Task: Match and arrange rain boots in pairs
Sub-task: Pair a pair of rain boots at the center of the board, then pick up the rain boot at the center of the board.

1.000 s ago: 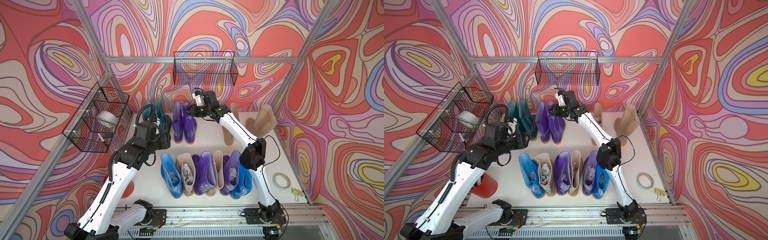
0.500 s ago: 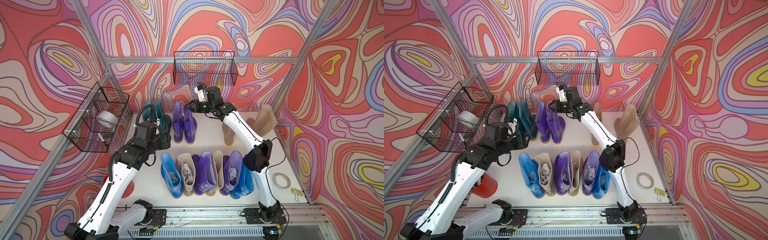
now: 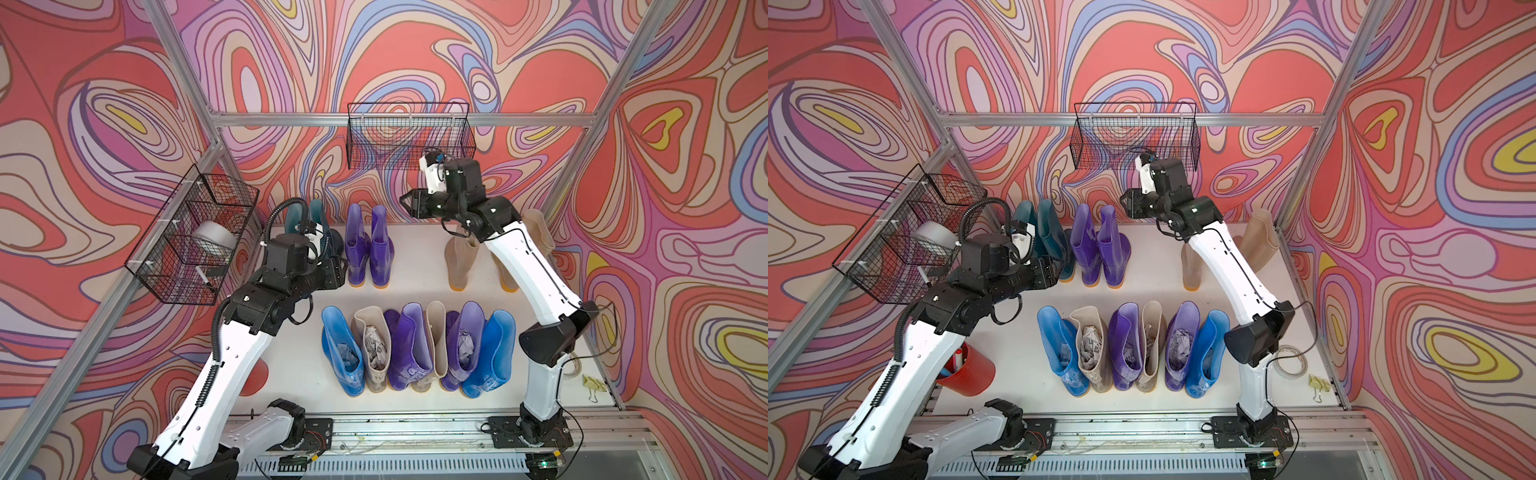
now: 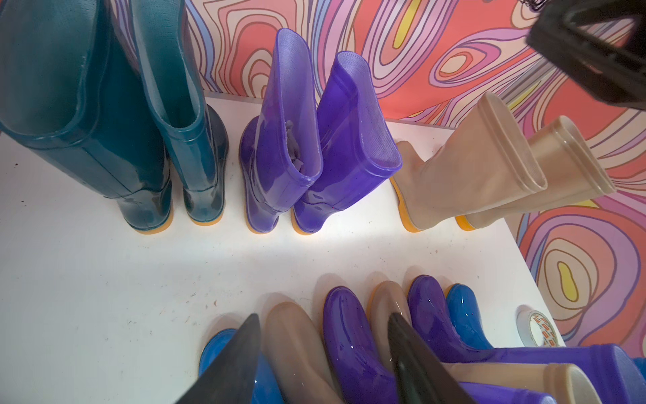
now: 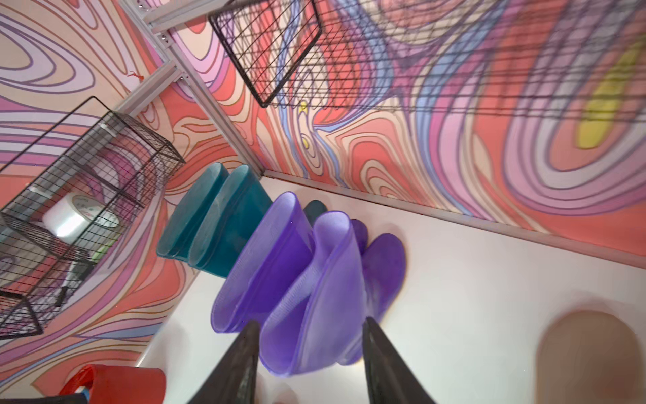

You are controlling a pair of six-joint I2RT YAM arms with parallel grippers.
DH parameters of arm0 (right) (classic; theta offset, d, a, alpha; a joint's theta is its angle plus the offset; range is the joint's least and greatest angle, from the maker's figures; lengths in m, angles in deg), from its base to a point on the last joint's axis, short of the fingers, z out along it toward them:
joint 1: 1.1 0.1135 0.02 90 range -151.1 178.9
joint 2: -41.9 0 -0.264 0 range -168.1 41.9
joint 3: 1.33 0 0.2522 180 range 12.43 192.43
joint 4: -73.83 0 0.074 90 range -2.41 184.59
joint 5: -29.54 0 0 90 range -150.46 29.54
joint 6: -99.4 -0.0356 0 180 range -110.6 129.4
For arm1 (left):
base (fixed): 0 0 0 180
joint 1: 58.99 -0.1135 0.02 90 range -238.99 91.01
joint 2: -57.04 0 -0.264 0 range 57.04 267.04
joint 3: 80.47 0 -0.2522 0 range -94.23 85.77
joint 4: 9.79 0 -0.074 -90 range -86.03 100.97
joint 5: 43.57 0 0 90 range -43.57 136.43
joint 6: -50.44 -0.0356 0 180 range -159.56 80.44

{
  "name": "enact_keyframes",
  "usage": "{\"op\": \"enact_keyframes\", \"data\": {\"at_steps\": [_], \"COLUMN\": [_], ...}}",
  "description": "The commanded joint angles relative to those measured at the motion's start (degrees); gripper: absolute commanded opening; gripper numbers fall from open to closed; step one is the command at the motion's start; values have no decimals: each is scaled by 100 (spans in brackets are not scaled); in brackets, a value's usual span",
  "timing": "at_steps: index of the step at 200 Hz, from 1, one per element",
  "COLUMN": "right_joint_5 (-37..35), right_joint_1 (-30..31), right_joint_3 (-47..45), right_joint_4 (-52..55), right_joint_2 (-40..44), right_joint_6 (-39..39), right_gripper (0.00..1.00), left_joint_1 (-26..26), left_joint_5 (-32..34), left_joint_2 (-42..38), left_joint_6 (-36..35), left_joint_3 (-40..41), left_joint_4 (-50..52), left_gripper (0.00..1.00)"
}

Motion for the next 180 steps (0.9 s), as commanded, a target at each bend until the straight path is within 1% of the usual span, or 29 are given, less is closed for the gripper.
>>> {"op": "enact_keyframes", "data": {"at_steps": [1,15,25,31,39,57,92,123,157,180], "right_joint_5": [-938,-1262,-1443,-1534,-1608,-1807,-1967,-2082,-2212,-2106], "right_joint_1": [-218,-331,-428,-475,-539,-612,-686,-795,-938,-1068], "right_joint_3": [-369,-611,-744,-818,-951,-1184,-1469,-1538,-1600,-1724], "right_joint_4": [679,883,1023,1119,1182,1280,1174,1117,1049,919], "right_joint_2": [457,699,707,895,939,930,777,446,208,157], "right_joint_6": [399,484,528,525,539,565,534,495,421,358], "right_gripper": [55,60,65,67,71,79,93,96,96,94], "left_joint_1": [76,139,170,188,217,309,443,476,480,480], "left_joint_5": [-270,-275,-253,-248,-264,-238,-151,-81,-1,23], "left_joint_2": [3,-18,-18,-17,-14,3,27,-3,-45,-41], "left_joint_6": [110,178,229,275,325,426,499,490,473,457], "left_joint_3": [-32,23,83,119,180,319,423,413,405,405], "left_joint_4": [-218,-271,-308,-329,-364,-436,-427,-350,-278,-220], "left_gripper": [60,61,61,61,61,61,60,60,60,60]}}
